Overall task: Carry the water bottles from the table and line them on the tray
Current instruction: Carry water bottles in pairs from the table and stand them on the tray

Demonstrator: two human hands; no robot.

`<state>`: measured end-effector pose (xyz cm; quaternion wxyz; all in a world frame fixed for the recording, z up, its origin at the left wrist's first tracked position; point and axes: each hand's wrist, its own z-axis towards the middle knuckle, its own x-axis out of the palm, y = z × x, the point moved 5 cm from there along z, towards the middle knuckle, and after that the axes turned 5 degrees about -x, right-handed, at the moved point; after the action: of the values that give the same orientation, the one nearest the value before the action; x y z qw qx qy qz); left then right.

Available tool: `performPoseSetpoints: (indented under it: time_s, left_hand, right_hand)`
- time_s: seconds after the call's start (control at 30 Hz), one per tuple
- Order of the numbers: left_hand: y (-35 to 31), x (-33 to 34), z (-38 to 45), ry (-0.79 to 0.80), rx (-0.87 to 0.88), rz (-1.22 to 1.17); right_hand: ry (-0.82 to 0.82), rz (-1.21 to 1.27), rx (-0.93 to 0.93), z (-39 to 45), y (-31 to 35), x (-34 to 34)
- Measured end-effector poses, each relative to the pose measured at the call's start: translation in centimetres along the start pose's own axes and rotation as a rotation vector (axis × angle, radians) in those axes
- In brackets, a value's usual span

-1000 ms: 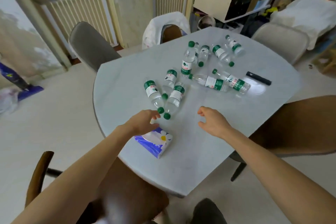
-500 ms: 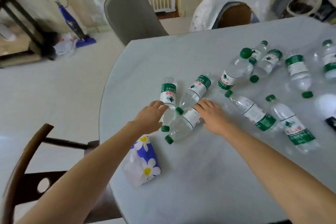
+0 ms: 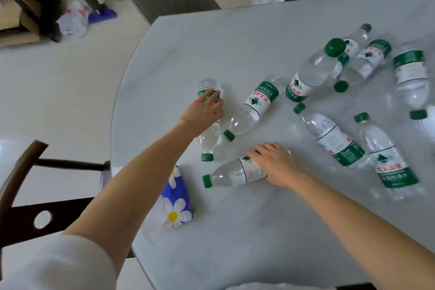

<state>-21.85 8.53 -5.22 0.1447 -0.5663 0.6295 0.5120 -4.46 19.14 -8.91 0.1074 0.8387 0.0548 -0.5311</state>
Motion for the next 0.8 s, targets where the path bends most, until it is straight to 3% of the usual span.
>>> performPoseSetpoints:
  time_s: [0.13,0.23,0.47,0.63,0.8]
  left_hand:
    - [0.1,0.0,-0.2,0.039,-0.008,-0.053]
    - [0.5,1.0,-1.4,0.124,-0.125,-0.165]
    - [1.2,4.0,-6.9,0.211,-0.492,-0.809]
    - [2.9,3.0,-12.6,0.01,-0.827,-1.537]
    - [1.7,0.8,-17.4,-0.21,-0.877,-2.189]
  right_hand:
    - [-0.007,0.039,-0.03,0.7,-0.3,-0.5]
    - [-0.063,0.038,-0.055,0.2,-0.1,-0.6]
    - [-0.182,0.175,-0.095,-2.1,-0.8,-0.9]
    - [-0.311,0.642,0.054,-3.7,0.2,-3.8]
    - [-0.424,1.322,0.108,-3.3,4.3,-8.3]
